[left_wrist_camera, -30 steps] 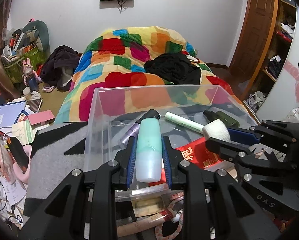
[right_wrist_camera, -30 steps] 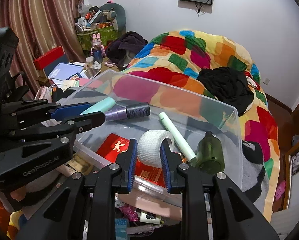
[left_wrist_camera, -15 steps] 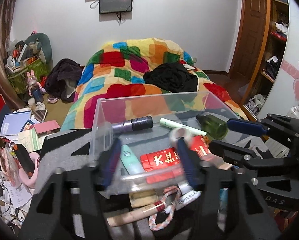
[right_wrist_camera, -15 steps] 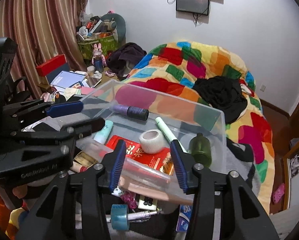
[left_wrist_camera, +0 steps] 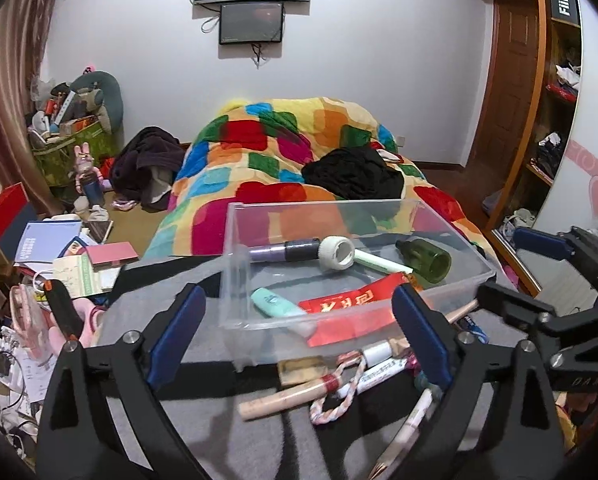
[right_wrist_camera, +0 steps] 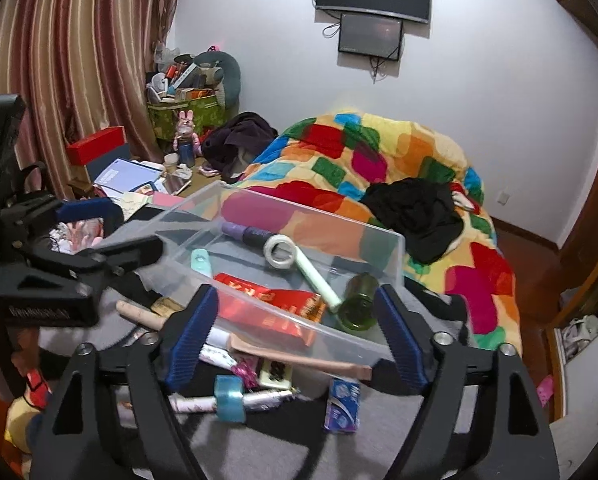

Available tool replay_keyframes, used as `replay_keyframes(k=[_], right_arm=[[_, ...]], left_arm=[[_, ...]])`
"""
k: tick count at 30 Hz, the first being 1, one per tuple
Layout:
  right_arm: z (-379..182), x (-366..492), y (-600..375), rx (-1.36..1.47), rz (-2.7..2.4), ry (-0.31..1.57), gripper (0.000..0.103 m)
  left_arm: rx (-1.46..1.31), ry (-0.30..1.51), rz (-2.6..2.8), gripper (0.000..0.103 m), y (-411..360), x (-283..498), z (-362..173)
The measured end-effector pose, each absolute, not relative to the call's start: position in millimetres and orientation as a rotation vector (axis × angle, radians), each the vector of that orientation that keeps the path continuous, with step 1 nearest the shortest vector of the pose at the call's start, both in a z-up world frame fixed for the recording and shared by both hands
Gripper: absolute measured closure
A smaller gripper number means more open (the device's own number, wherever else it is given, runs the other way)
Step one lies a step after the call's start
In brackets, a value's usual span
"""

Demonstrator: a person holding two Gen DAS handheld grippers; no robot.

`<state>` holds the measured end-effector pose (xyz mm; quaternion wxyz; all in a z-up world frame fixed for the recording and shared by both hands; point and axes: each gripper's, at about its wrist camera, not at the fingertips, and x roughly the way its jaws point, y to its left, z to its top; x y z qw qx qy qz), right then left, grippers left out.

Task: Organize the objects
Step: 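Open both tools and withdraw them from the bin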

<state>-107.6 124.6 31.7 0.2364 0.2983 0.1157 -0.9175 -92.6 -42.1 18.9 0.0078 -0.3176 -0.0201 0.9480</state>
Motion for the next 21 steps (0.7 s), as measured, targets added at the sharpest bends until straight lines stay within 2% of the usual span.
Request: replay_keyframes(k=[11,18,21], right_arm=[[-5.0,-104.5,178.3,0.983,-2.551,0.254,0.023],[-38.5,-110.4,191.6,1.116,-2.515,0.209,0.023],[-47.2,-117.6,189.1,1.154,-2.489,0.193,0.025]], left_arm=[[-1.210,-0.029,2.920,0.005,-62.8,-75.9,-26.9],[-1.391,-0.125,2.817,0.005,-72.8,-95.0,-56.0],[-1.408,-0.109,2.797,0.005,-66.4,-101.3,-57.3]])
